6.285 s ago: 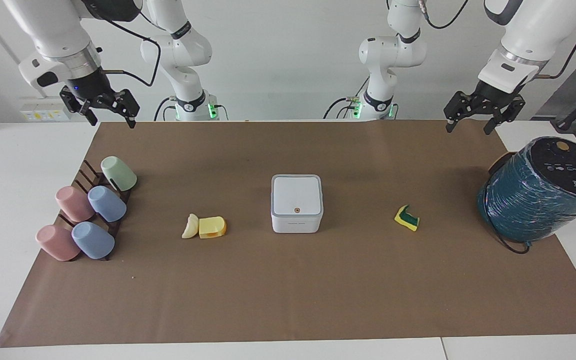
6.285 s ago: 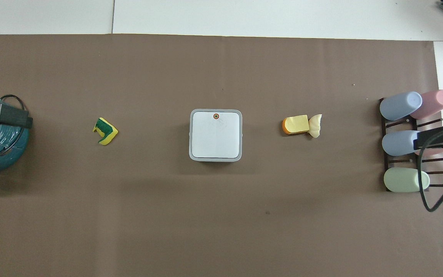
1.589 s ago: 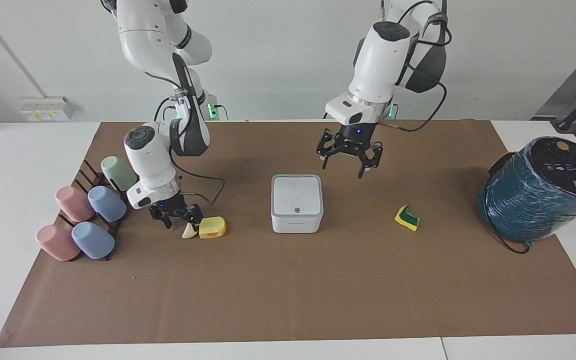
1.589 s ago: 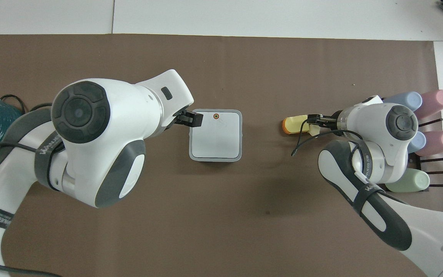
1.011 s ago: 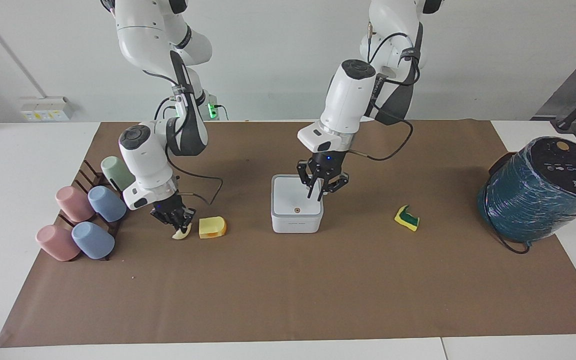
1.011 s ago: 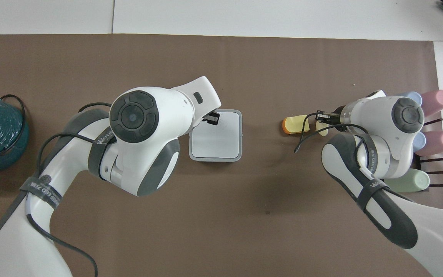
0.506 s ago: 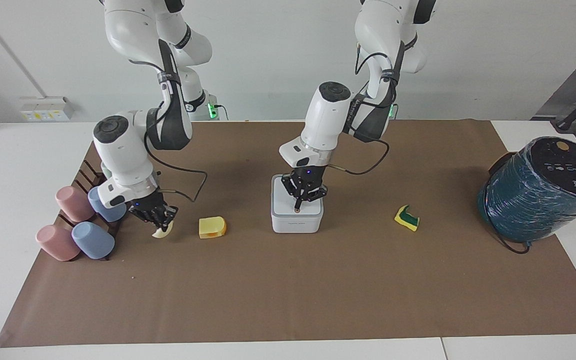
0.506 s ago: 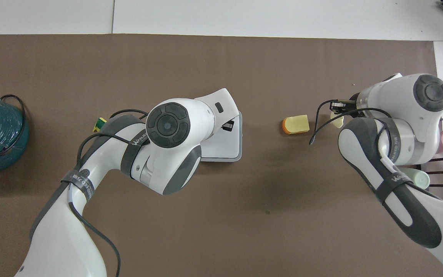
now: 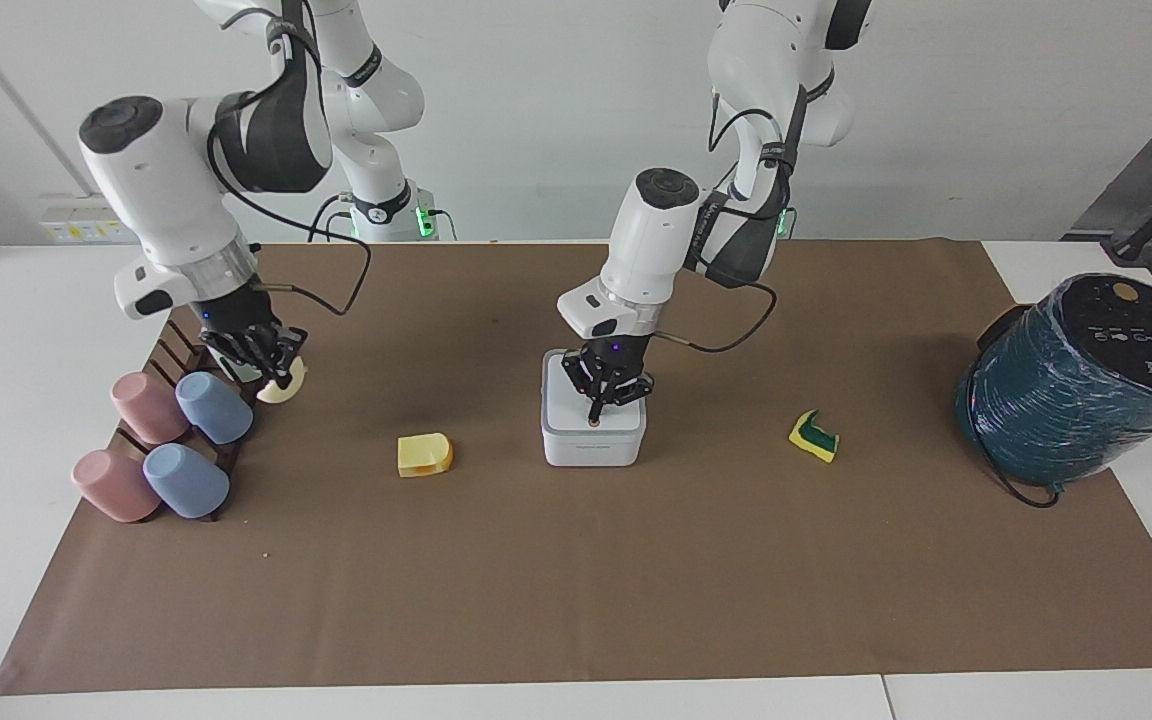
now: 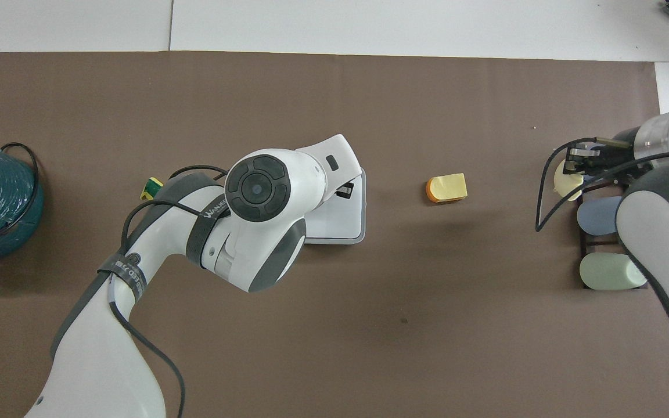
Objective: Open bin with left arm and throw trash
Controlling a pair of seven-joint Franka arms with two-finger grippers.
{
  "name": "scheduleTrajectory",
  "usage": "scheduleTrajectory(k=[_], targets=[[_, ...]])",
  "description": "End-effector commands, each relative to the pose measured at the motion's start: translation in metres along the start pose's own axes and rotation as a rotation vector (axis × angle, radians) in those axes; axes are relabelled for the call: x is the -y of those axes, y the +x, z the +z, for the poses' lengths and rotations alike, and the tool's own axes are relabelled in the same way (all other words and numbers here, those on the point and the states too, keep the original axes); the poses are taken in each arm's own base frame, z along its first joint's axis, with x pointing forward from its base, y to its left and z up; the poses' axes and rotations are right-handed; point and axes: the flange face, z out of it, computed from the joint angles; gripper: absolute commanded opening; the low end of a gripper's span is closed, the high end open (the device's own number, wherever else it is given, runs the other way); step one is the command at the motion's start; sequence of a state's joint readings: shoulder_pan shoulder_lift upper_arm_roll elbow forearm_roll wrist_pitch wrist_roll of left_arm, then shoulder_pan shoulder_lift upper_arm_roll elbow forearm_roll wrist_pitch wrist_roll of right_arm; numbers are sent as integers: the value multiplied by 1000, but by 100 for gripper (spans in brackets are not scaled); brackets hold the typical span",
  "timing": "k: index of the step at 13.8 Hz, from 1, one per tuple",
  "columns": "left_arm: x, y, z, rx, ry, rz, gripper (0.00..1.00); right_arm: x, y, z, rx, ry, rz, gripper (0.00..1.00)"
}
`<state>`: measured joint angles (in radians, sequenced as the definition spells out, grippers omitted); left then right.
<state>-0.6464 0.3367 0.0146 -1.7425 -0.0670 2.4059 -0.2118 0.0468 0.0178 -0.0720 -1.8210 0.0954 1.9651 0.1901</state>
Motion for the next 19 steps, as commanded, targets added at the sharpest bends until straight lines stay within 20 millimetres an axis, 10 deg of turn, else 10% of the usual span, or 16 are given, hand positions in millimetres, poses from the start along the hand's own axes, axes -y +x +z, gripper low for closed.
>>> scheduleTrajectory(k=[1, 5, 10, 18, 19], targets=[[6, -4, -44, 64, 12, -23, 0, -4, -7, -31, 26, 87, 49, 0], [29, -12, -113, 113, 35, -48, 0, 24, -12, -34, 45, 223, 255, 0], [107, -21, -167, 175, 84, -138, 0, 127, -16, 20, 69, 351, 473, 0], [251, -33, -199, 202, 105, -49, 0, 276, -53, 102, 207, 473, 515, 0], [269, -39, -203, 217, 105, -50, 60, 293, -65, 112, 213, 478, 512, 0]])
